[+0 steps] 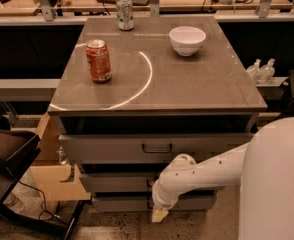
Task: Open middle drawer
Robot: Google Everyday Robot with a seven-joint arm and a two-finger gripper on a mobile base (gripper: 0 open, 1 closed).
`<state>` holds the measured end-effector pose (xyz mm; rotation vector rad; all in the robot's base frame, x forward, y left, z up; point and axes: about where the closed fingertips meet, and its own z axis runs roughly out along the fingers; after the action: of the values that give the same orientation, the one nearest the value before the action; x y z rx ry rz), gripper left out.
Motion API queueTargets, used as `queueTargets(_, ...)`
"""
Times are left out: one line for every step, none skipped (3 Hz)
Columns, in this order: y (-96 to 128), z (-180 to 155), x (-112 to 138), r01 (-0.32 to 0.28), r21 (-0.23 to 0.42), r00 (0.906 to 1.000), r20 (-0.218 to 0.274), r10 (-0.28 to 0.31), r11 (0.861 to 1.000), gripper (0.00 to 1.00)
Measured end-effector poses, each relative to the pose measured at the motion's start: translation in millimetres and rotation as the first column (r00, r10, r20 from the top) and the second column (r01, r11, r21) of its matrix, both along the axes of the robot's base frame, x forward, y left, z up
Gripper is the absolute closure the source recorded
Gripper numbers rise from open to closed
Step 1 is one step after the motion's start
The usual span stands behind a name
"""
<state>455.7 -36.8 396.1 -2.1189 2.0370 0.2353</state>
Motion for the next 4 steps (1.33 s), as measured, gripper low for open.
queueTargets(0.1, 1.2, -0.2, 0.0, 0.0, 1.0, -0.001, 0.0, 1.0, 0.64)
queueTargets(0.1, 1.9, -0.2, 0.0, 0.0, 1.0, -0.001, 0.0, 1.0, 0.95)
queueTargets(0.3, 2.0, -0.6, 0.0, 0.0, 1.0, -0.001, 0.0, 1.0, 1.0)
queueTargets(0.3, 2.0, -0.7, 0.0, 0.0, 1.0, -0.001, 0.0, 1.0, 1.0)
